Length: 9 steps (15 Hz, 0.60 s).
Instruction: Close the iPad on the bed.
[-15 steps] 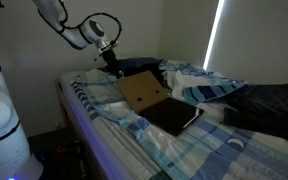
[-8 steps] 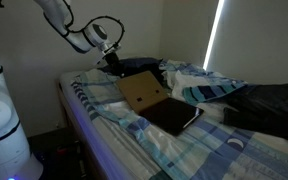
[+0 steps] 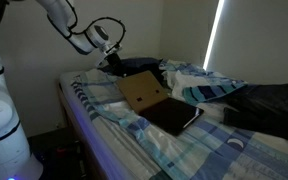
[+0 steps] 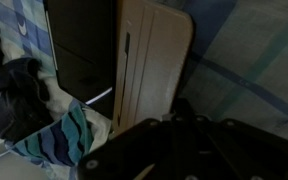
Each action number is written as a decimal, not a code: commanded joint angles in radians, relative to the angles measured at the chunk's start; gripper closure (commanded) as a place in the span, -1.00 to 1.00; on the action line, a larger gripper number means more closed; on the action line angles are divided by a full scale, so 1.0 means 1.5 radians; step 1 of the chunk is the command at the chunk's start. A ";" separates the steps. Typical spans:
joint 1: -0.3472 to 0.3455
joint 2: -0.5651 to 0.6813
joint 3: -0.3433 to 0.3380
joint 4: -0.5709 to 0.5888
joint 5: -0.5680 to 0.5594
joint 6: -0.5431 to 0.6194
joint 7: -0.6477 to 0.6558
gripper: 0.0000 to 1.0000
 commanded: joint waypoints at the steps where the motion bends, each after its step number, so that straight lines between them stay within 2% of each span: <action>1: 0.014 0.004 -0.016 0.029 -0.022 -0.027 0.015 1.00; 9: 0.006 0.010 -0.039 0.040 -0.038 -0.047 0.013 1.00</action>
